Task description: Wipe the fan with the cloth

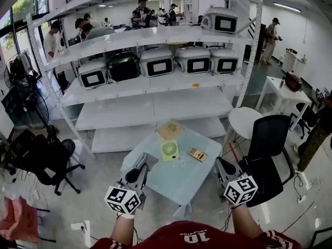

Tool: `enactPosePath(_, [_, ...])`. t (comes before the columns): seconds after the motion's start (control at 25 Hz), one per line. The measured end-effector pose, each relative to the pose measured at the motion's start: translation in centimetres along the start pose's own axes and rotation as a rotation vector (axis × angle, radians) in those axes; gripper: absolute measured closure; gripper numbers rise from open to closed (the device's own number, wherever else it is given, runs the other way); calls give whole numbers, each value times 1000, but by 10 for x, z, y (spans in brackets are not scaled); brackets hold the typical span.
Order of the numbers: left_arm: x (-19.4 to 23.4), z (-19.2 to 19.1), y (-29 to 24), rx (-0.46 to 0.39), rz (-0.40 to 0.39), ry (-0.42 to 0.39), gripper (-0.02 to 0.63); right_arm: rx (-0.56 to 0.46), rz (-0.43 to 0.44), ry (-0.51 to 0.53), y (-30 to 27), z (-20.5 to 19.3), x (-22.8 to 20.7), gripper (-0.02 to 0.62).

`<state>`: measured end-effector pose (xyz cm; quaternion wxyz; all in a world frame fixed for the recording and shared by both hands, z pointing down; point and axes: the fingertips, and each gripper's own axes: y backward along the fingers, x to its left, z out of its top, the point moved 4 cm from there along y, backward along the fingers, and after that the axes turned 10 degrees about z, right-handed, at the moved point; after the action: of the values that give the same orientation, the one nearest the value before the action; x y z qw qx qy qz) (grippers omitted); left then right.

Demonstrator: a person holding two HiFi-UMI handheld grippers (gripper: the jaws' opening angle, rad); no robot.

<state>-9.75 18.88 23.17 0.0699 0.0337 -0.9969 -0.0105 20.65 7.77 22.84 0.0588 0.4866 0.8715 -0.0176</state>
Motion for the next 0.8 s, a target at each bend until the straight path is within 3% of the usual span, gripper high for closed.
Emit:
enactPosePath(0.32, [12, -3, 8, -7, 36, 13, 578, -12, -50, 25, 1, -3, 2, 595])
enactPosePath(0.8, [13, -8, 13, -3, 43, 25, 578, -4, -56, 10, 8, -7, 6, 597])
